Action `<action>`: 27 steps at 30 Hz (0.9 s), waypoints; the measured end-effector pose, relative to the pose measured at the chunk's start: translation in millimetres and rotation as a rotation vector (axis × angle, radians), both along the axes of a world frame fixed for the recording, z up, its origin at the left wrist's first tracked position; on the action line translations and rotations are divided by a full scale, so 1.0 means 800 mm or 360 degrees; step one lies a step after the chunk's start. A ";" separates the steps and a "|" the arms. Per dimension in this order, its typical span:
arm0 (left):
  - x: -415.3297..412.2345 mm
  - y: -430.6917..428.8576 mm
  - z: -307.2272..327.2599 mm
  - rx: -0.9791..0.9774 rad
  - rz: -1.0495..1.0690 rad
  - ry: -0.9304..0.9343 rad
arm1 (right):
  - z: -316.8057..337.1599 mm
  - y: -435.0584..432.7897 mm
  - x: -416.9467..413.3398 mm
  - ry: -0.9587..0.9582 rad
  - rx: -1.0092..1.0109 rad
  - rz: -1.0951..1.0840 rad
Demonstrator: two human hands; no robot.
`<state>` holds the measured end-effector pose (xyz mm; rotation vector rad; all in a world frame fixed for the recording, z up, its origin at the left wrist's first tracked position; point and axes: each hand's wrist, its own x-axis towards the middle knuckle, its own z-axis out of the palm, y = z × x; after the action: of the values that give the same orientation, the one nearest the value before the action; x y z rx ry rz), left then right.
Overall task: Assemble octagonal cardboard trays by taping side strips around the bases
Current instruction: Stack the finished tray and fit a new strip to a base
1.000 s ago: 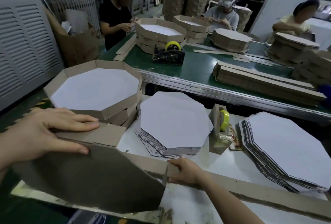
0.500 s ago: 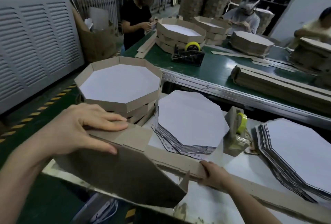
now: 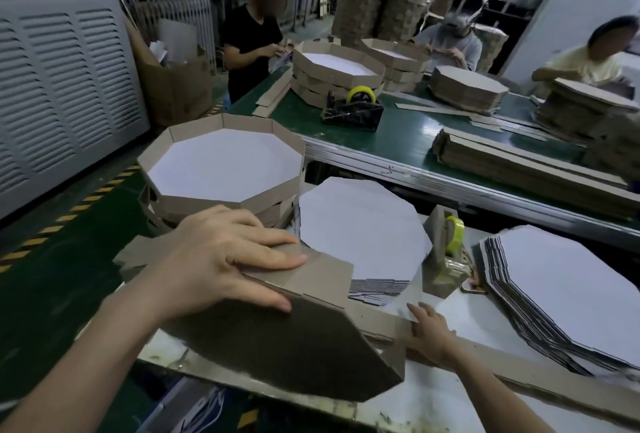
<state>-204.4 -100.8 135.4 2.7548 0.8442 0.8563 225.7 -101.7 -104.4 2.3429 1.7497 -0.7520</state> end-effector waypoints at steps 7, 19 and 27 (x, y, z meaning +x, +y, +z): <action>-0.002 -0.006 -0.028 0.0093 -0.0243 -0.0383 | 0.047 -0.001 -0.024 0.0286 0.0432 -0.0056; 0.061 -0.057 -0.046 0.0535 -0.0353 -0.0188 | 0.221 0.029 -0.108 0.1059 0.0612 0.0207; 0.051 -0.062 -0.051 0.0479 -0.0241 -0.0226 | 0.196 0.023 -0.091 0.0975 0.0608 -0.0087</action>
<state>-163.9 -150.2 95.0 2.9135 0.5105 1.2193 153.2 -83.5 52.2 2.5868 2.2359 -1.3696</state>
